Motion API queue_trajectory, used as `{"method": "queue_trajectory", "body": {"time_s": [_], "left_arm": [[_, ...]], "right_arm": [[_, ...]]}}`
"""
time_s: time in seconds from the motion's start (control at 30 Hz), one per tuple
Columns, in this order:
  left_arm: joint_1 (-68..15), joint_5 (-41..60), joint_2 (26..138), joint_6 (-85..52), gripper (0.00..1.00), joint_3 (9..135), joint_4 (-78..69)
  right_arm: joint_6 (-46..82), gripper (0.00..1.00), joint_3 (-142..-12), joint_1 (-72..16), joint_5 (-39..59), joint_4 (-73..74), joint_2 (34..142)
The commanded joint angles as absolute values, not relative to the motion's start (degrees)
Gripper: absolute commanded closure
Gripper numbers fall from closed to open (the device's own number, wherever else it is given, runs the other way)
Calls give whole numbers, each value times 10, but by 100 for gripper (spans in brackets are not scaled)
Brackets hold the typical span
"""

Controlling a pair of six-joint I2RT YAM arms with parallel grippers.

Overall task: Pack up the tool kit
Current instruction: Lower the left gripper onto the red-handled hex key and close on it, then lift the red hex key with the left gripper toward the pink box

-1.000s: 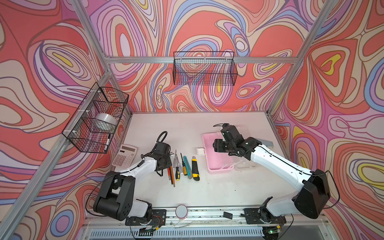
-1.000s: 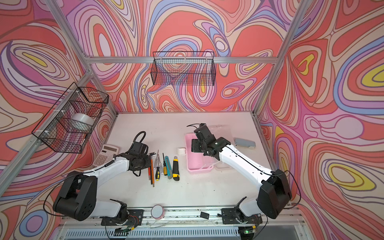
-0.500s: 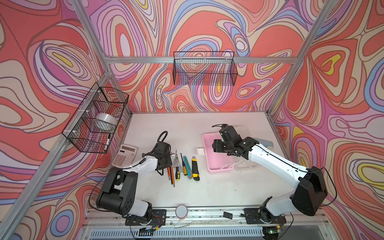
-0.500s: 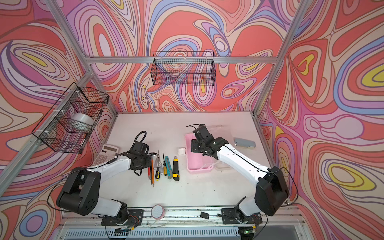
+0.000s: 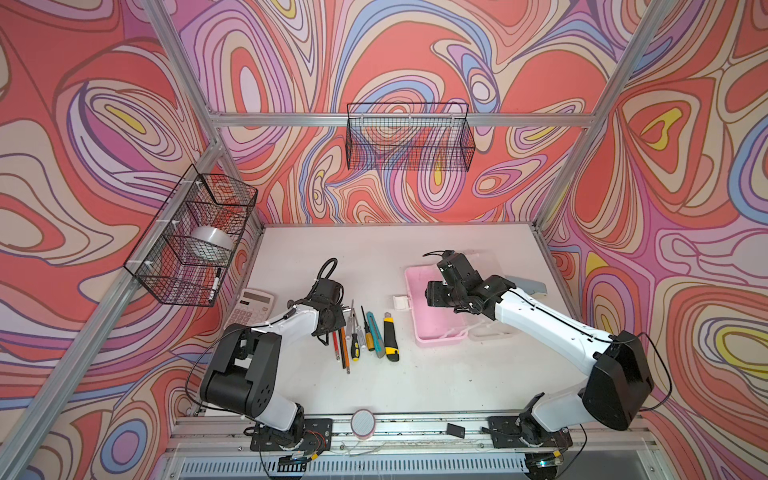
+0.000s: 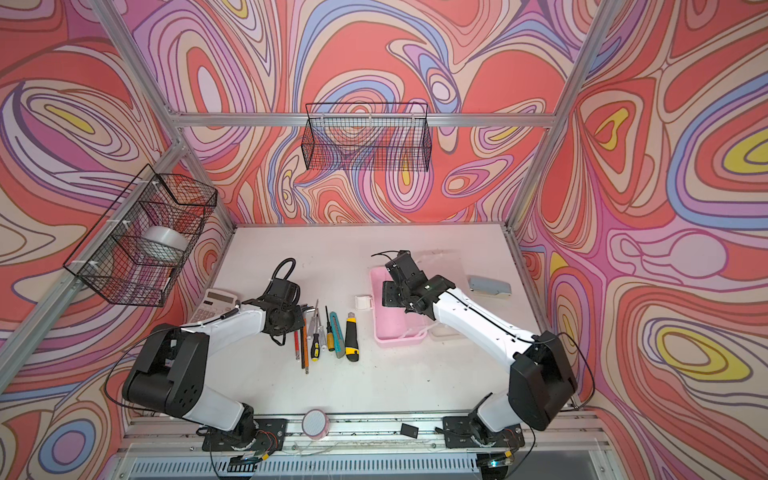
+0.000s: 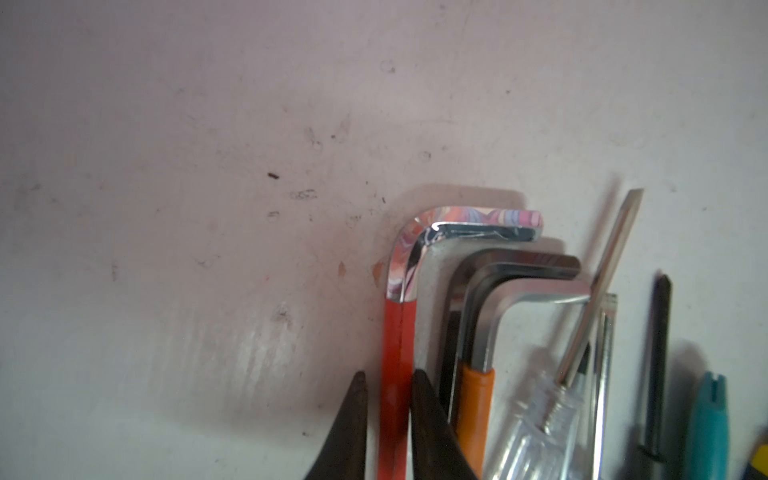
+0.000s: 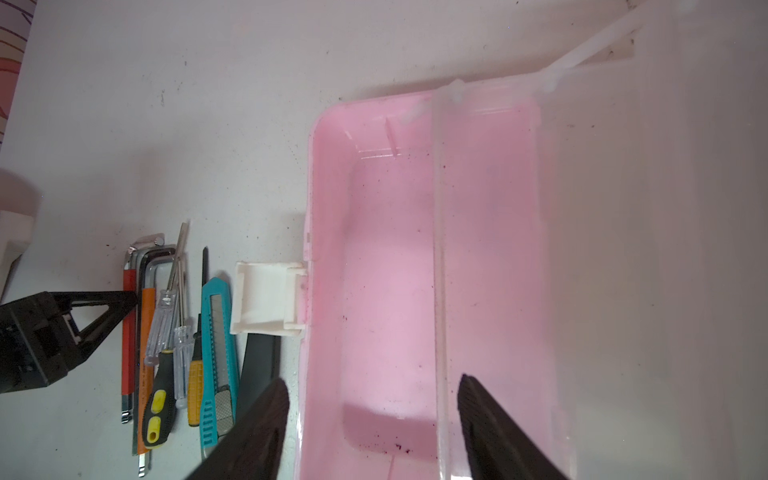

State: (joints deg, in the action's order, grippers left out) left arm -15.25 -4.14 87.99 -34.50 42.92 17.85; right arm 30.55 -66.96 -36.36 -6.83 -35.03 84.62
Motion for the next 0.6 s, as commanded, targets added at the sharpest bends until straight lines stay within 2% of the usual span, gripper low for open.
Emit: {"method": "queue_trajectory", "body": {"time_s": [0.0,0.33,0.47,0.57], "left_arm": [[-147,-53,894,-340,82,437,210],[-147,-53,915,-338,89,453,225],[-147,-53,916,-337,98,454,226],[-148,-59,917,-331,100,461,236]], "right_arm": [[303,32,-662,-366,-79,-337,854],[294,32,-664,-365,-91,-338,859],[295,32,-662,-365,-89,-334,863],[296,32,-664,-365,-86,-333,869]]}}
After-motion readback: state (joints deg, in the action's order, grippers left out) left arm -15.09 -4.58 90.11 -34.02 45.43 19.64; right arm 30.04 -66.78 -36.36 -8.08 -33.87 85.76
